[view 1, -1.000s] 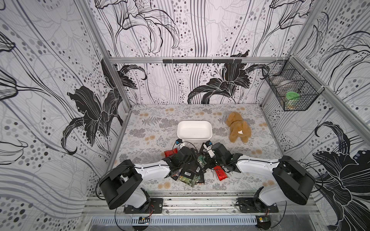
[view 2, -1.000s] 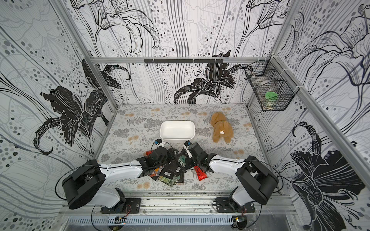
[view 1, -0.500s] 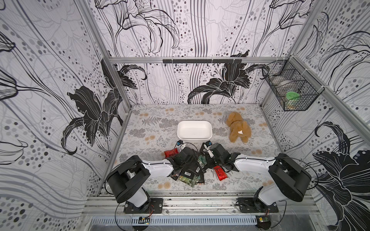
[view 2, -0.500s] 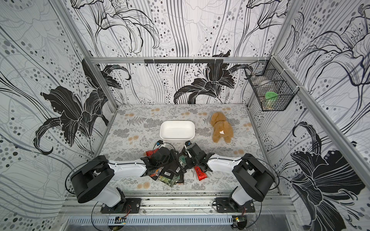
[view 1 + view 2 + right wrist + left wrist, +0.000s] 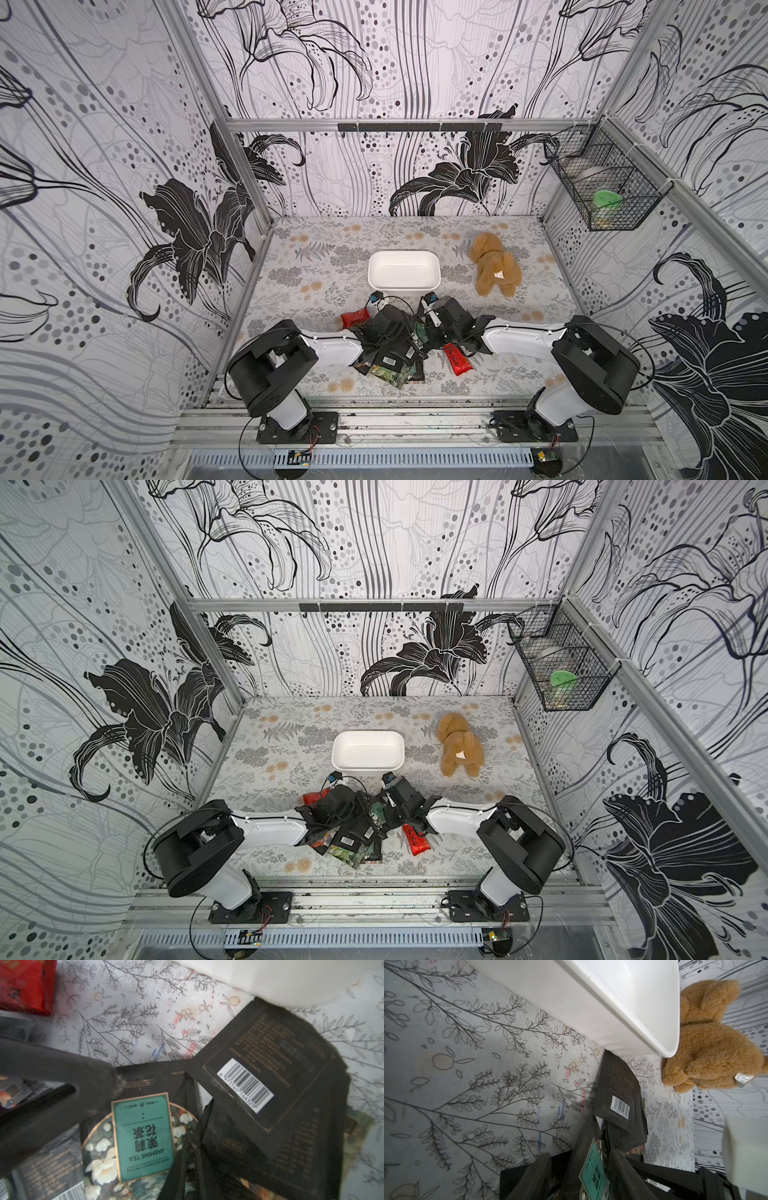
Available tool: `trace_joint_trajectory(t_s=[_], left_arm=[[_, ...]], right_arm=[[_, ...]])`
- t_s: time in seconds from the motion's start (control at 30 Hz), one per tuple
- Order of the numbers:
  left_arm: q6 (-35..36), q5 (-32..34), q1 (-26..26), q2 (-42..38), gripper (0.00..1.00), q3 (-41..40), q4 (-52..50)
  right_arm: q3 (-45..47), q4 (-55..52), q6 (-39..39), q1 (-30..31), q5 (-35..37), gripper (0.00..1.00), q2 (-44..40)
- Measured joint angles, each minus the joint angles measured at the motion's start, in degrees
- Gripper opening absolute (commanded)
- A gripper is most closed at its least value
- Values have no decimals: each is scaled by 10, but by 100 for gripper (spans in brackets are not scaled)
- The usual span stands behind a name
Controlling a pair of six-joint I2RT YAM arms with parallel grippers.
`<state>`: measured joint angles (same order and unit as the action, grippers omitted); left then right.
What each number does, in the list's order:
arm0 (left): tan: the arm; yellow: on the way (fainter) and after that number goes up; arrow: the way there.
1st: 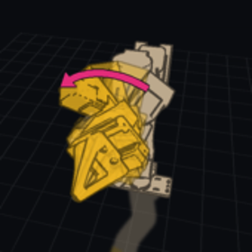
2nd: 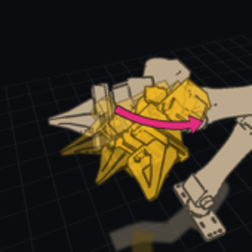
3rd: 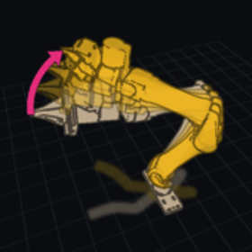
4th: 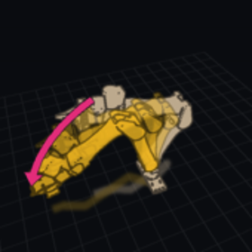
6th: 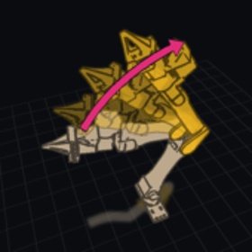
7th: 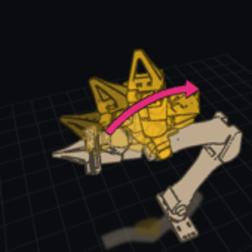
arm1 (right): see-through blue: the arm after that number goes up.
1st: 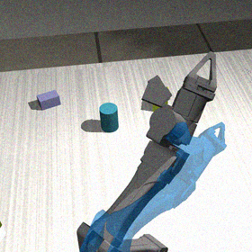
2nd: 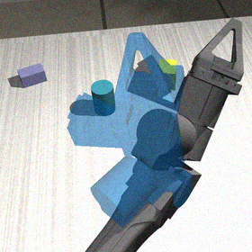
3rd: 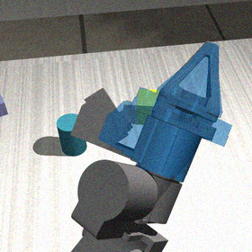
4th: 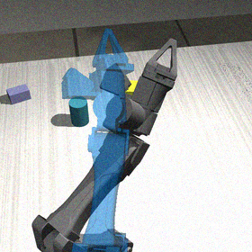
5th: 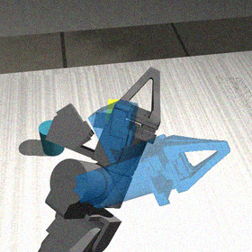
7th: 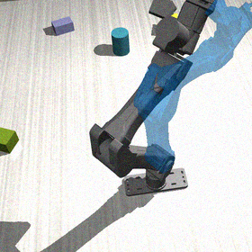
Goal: Put the tea bags into the storage box
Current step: Pick up the tea bag from the center of the board.
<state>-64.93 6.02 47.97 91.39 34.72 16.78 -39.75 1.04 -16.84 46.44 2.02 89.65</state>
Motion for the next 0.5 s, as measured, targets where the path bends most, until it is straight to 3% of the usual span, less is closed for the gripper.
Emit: trace_joint_trajectory(t_s=[0.33,0.5], left_arm=[[-11,-12,0,5,35,0,28],[-13,-23,0,14,34,0,43]], right_arm=[[-4,-6,0,5,6,14,5],[-5,-6,0,6,8,14,7]])
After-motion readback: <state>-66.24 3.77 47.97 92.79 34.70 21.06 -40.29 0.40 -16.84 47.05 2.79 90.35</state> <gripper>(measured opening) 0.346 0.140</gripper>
